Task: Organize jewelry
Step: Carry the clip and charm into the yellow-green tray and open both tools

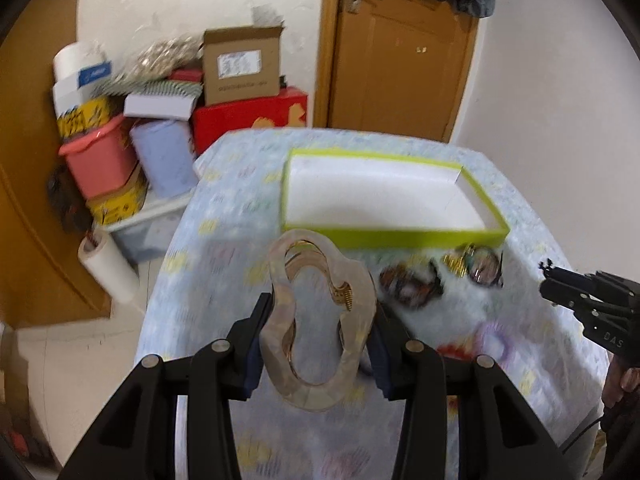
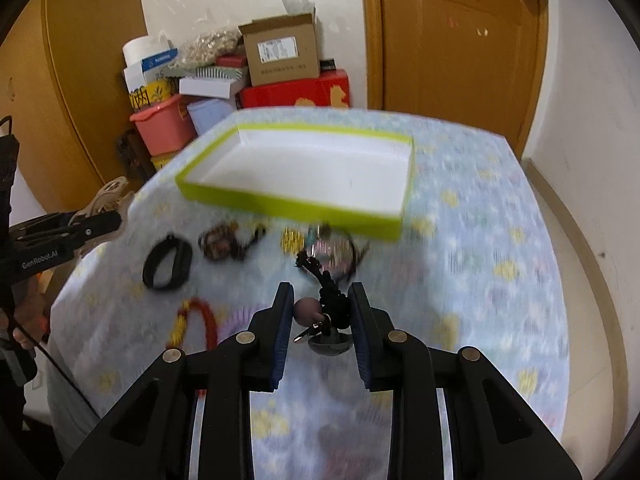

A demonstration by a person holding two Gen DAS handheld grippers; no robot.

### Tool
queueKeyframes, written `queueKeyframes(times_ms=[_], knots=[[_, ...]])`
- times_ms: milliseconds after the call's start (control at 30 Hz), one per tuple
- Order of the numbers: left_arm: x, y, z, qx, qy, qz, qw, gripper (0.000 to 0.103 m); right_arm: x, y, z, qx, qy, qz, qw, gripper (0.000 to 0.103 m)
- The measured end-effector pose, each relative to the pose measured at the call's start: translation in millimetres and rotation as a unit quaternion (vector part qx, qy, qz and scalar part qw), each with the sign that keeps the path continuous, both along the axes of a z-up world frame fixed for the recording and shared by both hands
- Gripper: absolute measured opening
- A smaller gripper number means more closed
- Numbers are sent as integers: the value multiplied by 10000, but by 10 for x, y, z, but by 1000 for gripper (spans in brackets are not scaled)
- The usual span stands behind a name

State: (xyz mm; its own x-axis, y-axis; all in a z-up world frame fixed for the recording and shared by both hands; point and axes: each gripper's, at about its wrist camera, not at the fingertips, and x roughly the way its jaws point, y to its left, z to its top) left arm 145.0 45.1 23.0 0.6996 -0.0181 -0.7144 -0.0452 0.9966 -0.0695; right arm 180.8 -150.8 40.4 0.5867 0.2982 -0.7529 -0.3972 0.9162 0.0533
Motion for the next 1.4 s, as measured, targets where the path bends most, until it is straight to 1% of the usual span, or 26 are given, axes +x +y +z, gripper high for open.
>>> queueKeyframes(times_ms=[133,300,367,500,700,833,933,1033,1133,1200,1300,1400], knots=[[361,-76,98,83,-71,-182,9998,45,375,32,66,16,-57,6,10000,29],[867,-94,100,117,-57,-323,9994,45,916,50,35,51,21,-43,10000,29],[1086,-79,59,123,-23,-352,9993,45,1122,50,-15,99,104,-64,9999,29],[1443,-66,-71,194,71,-407,9990,45,1488,88,-143,-52,164,-72,9998,29],[1840,-12,-306,285,287,-352,9986,46,1847,122,-362,-272,306,-158,9990,29],[1982,-17,-420,434,382,-320,9978,46,1989,125,-441,-355,369,-214,9985,29],[2047,-13,-491,555,427,-275,9972,46,2021,178,-468,-525,274,-213,9980,30],[2055,-62,-507,750,367,-297,9961,46,2035,198,-468,-564,276,-219,9978,32],[2048,-81,-518,685,414,-407,9960,46,1986,193,-424,-473,241,-176,9984,40],[2019,-76,-506,650,399,-430,9962,47,1937,177,-373,-473,176,-212,9985,49],[1937,-36,-420,514,282,-413,9974,50,1834,147,-274,-376,128,-267,9989,50],[1815,-12,-296,434,159,-411,9981,51,1647,110,-137,-299,6,-314,9991,50]])
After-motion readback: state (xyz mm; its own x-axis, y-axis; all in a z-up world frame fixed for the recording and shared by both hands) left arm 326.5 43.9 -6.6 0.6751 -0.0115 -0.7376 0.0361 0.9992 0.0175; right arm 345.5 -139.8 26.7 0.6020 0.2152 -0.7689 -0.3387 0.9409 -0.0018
